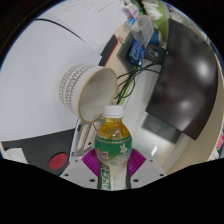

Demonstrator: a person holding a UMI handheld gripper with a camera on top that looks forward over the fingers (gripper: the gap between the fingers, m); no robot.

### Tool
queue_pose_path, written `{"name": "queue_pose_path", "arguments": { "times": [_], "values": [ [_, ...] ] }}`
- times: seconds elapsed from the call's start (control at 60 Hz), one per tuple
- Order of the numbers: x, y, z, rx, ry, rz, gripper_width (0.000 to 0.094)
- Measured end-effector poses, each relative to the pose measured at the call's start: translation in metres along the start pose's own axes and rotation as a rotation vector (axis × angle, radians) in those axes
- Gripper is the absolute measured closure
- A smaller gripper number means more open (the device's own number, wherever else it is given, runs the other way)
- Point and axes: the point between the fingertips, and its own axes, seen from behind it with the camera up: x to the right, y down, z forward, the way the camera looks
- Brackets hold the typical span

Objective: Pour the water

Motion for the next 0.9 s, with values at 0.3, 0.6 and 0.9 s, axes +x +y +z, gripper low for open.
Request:
{"name": "queue_pose_path", "arguments": {
  "times": [0.3, 0.6, 0.9],
  "values": [
    [0.007, -0.014, -0.005, 0.04, 0.009, 0.014, 0.0614],
    [0.04, 0.027, -0.035, 0.138, 0.015, 0.827, 0.061],
    [0.025, 0.086, -0.022, 0.278, -0.065, 1.743, 0.0606]
  ]
}}
